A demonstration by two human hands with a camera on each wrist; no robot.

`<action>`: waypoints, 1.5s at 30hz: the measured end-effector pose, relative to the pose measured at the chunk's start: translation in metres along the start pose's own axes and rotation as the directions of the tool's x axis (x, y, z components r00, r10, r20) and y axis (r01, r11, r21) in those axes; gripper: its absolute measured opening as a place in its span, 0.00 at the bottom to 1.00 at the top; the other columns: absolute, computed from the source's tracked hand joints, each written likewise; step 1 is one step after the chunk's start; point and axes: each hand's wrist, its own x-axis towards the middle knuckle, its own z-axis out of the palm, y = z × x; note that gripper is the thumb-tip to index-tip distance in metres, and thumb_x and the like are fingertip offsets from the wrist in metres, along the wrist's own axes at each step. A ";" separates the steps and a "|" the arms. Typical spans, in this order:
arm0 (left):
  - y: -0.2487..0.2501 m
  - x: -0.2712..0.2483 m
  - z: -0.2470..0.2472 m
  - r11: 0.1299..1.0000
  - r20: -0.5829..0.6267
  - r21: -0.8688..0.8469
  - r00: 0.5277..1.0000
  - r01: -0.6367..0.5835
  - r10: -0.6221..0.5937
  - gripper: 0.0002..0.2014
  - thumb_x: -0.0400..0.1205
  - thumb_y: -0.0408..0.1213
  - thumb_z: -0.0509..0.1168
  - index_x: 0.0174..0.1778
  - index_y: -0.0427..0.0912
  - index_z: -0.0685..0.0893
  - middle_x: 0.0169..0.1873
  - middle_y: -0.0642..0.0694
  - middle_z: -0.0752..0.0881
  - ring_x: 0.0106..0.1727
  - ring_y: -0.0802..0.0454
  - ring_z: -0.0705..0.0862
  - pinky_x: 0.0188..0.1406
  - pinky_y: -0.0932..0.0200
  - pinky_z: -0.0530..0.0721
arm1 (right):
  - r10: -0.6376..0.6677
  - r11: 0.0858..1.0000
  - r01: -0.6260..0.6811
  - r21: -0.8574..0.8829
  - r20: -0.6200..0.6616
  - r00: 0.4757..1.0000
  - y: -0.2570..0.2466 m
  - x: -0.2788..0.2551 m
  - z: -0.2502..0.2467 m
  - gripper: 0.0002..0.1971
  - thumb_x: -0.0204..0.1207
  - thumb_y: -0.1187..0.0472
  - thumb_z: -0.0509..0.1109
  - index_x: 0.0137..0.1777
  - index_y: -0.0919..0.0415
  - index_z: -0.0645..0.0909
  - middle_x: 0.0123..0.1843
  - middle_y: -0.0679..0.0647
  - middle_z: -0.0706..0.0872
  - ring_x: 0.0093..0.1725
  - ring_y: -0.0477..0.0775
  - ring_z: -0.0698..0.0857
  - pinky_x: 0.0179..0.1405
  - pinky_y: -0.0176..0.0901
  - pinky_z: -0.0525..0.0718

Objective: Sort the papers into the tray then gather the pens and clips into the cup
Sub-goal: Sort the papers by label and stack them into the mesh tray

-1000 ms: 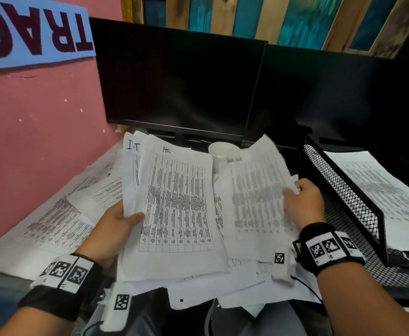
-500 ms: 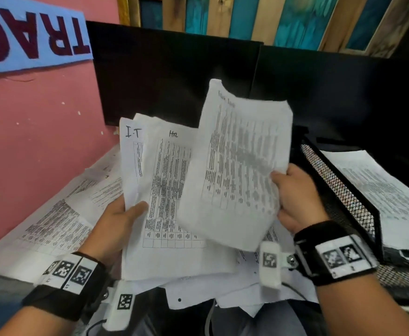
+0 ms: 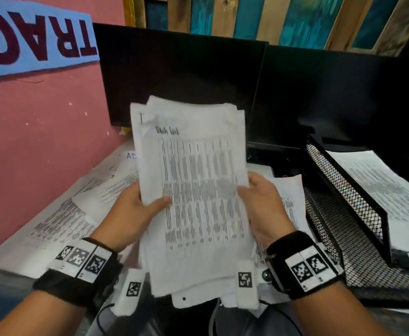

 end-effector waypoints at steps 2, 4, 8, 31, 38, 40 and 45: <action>0.013 0.009 -0.005 0.995 -0.058 0.028 0.994 -0.095 0.096 0.14 0.85 0.34 0.74 0.59 0.60 0.89 0.55 0.66 0.94 0.56 0.62 0.94 0.61 0.51 0.92 | -0.180 0.983 0.175 -0.057 -0.086 0.980 -0.020 -0.006 -0.004 0.13 0.89 0.70 0.64 0.59 0.50 0.84 0.56 0.51 0.96 0.55 0.58 0.95 0.59 0.67 0.93; 0.030 0.015 -0.009 0.981 -0.100 -0.011 0.976 -0.195 0.193 0.13 0.86 0.33 0.73 0.57 0.60 0.89 0.53 0.67 0.94 0.57 0.63 0.94 0.56 0.59 0.92 | -0.347 0.936 0.335 -0.103 -0.128 0.929 -0.038 -0.012 -0.008 0.12 0.90 0.70 0.64 0.56 0.50 0.80 0.54 0.49 0.95 0.53 0.53 0.95 0.55 0.57 0.94; 0.052 0.023 -0.006 0.946 -0.123 -0.064 0.943 -0.318 0.309 0.14 0.86 0.30 0.72 0.55 0.57 0.89 0.51 0.66 0.95 0.56 0.63 0.94 0.51 0.66 0.91 | -0.487 0.873 0.481 -0.075 -0.150 0.861 -0.051 -0.021 -0.014 0.15 0.90 0.72 0.62 0.61 0.49 0.78 0.57 0.45 0.94 0.57 0.45 0.92 0.61 0.45 0.91; -0.010 0.023 0.033 0.991 -0.044 -0.124 0.997 0.057 -0.063 0.09 0.87 0.42 0.71 0.62 0.52 0.91 0.56 0.52 0.96 0.61 0.47 0.94 0.71 0.32 0.87 | -0.074 0.994 0.090 0.056 -0.238 0.969 0.024 -0.009 -0.006 0.15 0.85 0.66 0.73 0.64 0.47 0.78 0.65 0.53 0.90 0.64 0.55 0.90 0.72 0.62 0.87; 0.003 0.031 0.029 0.921 -0.227 -0.387 0.972 -0.030 -0.064 0.10 0.91 0.34 0.67 0.66 0.41 0.90 0.60 0.45 0.95 0.63 0.46 0.94 0.71 0.38 0.88 | 0.226 0.885 -0.155 0.438 -0.114 0.968 0.035 -0.014 -0.006 0.37 0.83 0.65 0.77 0.84 0.44 0.63 0.73 0.58 0.85 0.69 0.58 0.87 0.77 0.67 0.82; 0.010 0.031 0.033 0.901 -0.227 -0.430 0.973 -0.053 -0.051 0.14 0.92 0.35 0.66 0.72 0.37 0.87 0.65 0.43 0.93 0.66 0.44 0.92 0.73 0.37 0.86 | 0.233 0.825 -0.209 0.526 0.022 0.972 0.034 -0.014 -0.001 0.29 0.85 0.66 0.73 0.83 0.52 0.71 0.66 0.60 0.93 0.65 0.64 0.92 0.72 0.70 0.85; 0.016 0.028 0.043 0.936 -0.130 -0.347 0.991 -0.059 0.015 0.10 0.93 0.39 0.65 0.66 0.49 0.89 0.63 0.49 0.94 0.65 0.47 0.93 0.69 0.40 0.88 | 0.137 0.853 -0.092 0.514 -0.050 0.989 0.011 -0.018 0.005 0.14 0.90 0.68 0.65 0.69 0.55 0.85 0.64 0.55 0.95 0.64 0.59 0.92 0.63 0.57 0.92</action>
